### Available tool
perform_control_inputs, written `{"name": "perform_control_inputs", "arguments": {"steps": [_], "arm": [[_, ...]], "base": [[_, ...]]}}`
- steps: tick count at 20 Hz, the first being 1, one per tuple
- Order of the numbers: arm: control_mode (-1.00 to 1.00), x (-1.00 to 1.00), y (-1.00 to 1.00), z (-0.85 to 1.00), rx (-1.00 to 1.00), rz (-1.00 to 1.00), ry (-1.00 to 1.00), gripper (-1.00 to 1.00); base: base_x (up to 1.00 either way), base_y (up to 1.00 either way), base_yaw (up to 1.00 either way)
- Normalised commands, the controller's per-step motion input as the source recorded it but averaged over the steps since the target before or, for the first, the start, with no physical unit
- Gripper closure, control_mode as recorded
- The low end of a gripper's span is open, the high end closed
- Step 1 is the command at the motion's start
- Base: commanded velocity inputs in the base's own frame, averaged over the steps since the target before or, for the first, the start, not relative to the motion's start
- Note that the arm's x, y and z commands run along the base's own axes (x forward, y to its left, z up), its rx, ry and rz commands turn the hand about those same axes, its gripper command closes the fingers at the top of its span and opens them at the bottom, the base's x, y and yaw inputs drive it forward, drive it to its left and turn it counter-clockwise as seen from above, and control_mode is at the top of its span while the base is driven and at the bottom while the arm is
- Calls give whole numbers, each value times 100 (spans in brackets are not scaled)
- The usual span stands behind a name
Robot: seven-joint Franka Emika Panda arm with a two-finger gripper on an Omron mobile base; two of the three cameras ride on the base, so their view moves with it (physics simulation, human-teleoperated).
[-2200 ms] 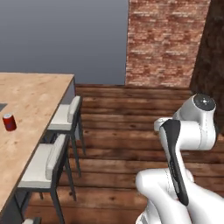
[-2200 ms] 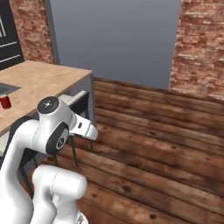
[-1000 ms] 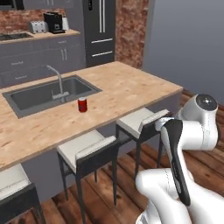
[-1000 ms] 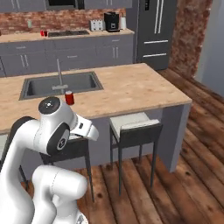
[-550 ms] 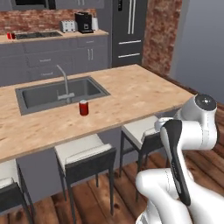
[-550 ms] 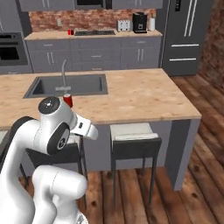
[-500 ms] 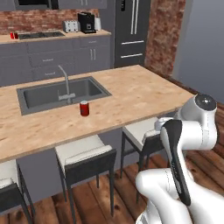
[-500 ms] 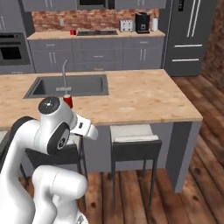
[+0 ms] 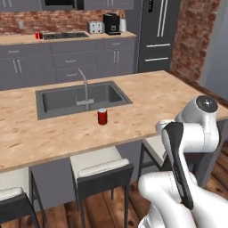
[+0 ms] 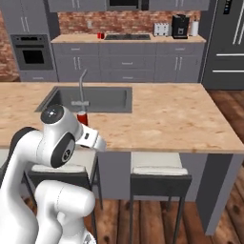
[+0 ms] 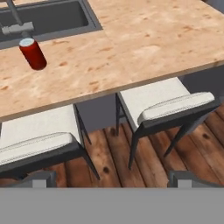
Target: Four empty soda cans are scattered around the kitchen. Gather all the cans and cluster them next to the stove for recycling.
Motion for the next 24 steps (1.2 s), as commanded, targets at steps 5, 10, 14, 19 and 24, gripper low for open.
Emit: {"name": "perform_control_inputs", "arguments": {"steps": [5,10,14,19,24], "arm": [[100,0,0,0,0,0,0,-100],[100,0,0,0,0,0,0,-100],[-100,9,39,8,0,10,6,-100],[-100,62,98,41,0,16,12,-100],[-100,86,82,62,0,12,8,-100]], "base": [[13,0,10],[1,0,6],[0,0,0],[0,0,0],[0,0,0]]}}
